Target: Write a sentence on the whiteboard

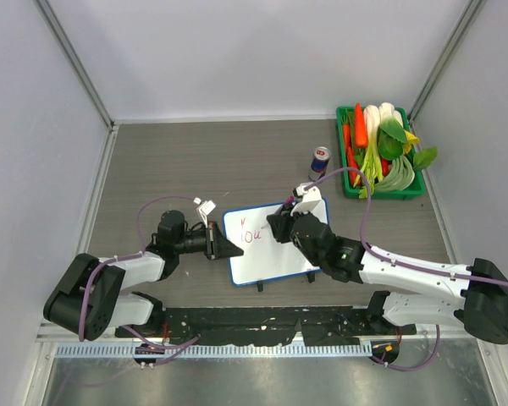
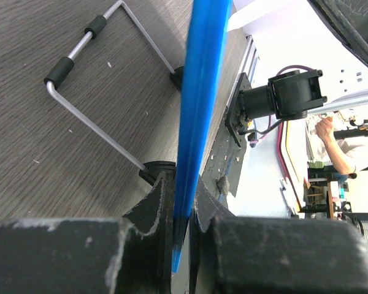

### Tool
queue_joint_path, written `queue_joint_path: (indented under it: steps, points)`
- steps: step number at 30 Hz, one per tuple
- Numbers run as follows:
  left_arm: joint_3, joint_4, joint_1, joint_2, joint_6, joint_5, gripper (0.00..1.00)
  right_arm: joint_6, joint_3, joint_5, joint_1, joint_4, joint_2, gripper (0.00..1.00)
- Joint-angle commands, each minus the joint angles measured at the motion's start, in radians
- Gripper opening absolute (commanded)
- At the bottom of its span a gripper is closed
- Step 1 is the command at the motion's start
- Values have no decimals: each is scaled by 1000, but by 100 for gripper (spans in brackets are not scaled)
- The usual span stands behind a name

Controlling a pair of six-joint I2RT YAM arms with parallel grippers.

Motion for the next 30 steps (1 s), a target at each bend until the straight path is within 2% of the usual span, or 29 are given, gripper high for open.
queue_joint_path:
  steps: [1,12,19,30]
  points:
    - [3,-84,3,20,29,-111,0,22,-20,-2,-4,-3,-35,1]
    - [3,-84,3,23,29,-109,0,17,-5,-82,-4,20,-73,2]
    - [3,-84,3,23,29,-109,0,11,-8,-20,-5,20,-112,1]
    - [5,-83,3,25,29,-109,0,8,-5,30,-11,17,-57,1]
